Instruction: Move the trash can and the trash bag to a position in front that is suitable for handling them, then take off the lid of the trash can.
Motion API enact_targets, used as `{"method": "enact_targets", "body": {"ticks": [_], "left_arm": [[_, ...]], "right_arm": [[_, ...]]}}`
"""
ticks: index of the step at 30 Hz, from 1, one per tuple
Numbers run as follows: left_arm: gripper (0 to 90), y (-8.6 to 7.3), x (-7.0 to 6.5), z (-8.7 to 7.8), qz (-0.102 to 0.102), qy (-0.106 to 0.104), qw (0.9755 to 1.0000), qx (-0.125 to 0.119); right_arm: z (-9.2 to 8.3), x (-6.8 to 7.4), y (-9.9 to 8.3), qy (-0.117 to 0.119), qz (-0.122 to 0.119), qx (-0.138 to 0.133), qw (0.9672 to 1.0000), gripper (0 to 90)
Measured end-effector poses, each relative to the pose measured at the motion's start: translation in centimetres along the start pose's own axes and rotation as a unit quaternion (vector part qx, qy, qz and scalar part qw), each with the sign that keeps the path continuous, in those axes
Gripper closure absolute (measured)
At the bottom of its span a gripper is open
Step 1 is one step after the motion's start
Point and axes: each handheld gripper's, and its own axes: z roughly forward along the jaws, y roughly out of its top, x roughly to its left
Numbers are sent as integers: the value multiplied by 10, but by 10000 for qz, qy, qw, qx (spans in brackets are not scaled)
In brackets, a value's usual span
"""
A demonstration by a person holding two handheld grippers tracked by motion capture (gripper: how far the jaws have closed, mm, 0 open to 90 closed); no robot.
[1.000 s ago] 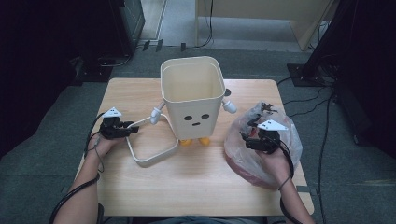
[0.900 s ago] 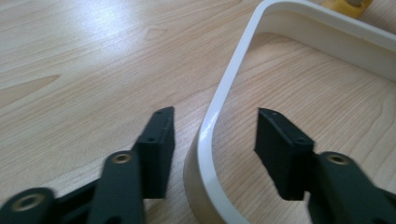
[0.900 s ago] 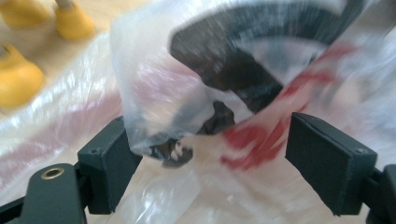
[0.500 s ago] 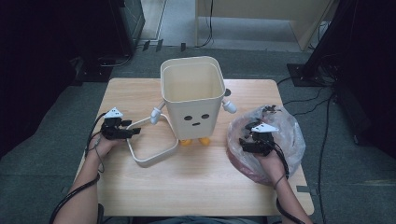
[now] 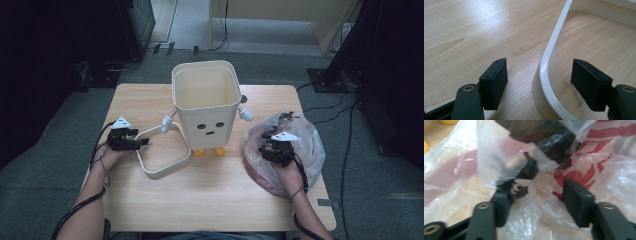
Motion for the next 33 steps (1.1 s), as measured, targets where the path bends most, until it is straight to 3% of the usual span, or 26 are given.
{"method": "enact_targets", "body": {"ticks": [5,8,11,15,20,27,33], "left_arm": [[284,-1,1,1,-31,-5,10000,-69],[280,-1,0,0,-45,12,10000,-68],[277,-1,0,0,-81,-11,9999,-74],[272,-1,0,0,-45,0,10000,-64],[269,-1,0,1,-73,-19,9999,-72],[269,-1,0,1,-46,5,10000,-65],[269,-1,-1,1,-47,18,10000,-65]], "right_arm": [[-1,4,0,-58,83,-37,9999,619],[-2,3,2,-165,336,61,9993,790],[-4,0,3,-96,652,139,9977,862],[-8,0,7,26,793,169,9967,885],[-25,5,22,193,811,-247,9962,890],[-44,4,35,416,1025,-575,9922,890],[-58,4,43,518,1072,-755,9900,890]]}}
